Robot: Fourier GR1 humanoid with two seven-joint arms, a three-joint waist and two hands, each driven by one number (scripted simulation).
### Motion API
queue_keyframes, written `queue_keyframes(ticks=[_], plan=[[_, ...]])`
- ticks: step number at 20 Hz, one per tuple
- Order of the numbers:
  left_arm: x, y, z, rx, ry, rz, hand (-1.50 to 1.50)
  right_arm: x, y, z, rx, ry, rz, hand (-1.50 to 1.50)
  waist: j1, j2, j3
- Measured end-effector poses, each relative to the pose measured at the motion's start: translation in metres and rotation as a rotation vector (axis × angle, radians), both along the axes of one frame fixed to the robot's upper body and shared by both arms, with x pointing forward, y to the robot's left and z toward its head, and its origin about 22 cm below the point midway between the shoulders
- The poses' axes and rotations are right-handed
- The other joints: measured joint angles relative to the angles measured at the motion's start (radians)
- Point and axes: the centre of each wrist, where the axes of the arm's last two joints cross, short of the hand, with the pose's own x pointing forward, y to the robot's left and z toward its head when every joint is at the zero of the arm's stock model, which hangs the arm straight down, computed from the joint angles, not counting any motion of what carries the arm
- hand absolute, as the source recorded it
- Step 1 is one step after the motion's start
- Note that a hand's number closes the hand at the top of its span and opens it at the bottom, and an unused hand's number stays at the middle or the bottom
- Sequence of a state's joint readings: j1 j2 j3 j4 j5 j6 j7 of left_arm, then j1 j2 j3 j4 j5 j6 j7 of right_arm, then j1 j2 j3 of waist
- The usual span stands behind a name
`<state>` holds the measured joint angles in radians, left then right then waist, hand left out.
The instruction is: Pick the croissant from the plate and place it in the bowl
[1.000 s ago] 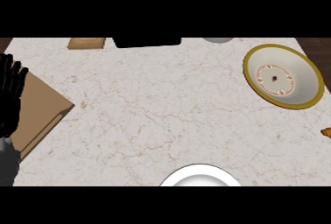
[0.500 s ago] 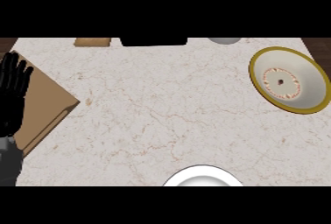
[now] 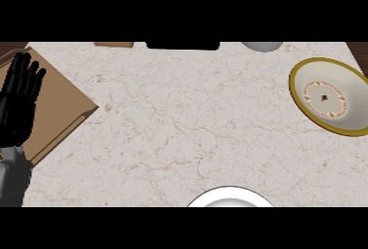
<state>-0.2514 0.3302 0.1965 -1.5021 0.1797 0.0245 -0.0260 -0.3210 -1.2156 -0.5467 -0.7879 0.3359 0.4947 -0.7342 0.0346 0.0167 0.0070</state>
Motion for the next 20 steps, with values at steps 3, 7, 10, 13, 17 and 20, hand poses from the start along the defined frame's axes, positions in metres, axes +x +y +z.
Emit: queue_keyframes(ticks=[3, 7, 10, 13, 17, 20], plan=[[0.004, -0.007, 0.001, 0.001, 0.002, -0.018, 0.0, 0.003, -0.002, 0.007, 0.024, 0.012, 0.005, 1.5, 0.014, 0.001, -0.001], [0.007, -0.016, 0.001, 0.002, 0.002, -0.035, 0.0, 0.017, 0.004, 0.013, 0.038, 0.036, 0.024, 1.5, 0.031, 0.002, -0.003], [0.009, -0.017, 0.001, 0.002, 0.005, -0.038, 0.0, 0.034, 0.015, 0.011, 0.026, 0.072, 0.058, 1.5, 0.035, 0.002, -0.004], [0.015, -0.02, 0.003, 0.003, 0.002, -0.038, 0.0, 0.054, 0.028, 0.006, 0.011, 0.111, 0.095, 1.5, 0.034, 0.003, -0.005], [0.014, -0.016, 0.004, 0.002, 0.005, -0.034, 0.0, 0.081, 0.048, -0.012, 0.004, 0.172, 0.147, 1.5, 0.028, -0.001, -0.005], [0.015, -0.016, 0.003, 0.005, 0.005, -0.027, 0.0, 0.106, 0.068, -0.028, 0.005, 0.214, 0.187, 1.5, 0.024, -0.002, -0.006]])
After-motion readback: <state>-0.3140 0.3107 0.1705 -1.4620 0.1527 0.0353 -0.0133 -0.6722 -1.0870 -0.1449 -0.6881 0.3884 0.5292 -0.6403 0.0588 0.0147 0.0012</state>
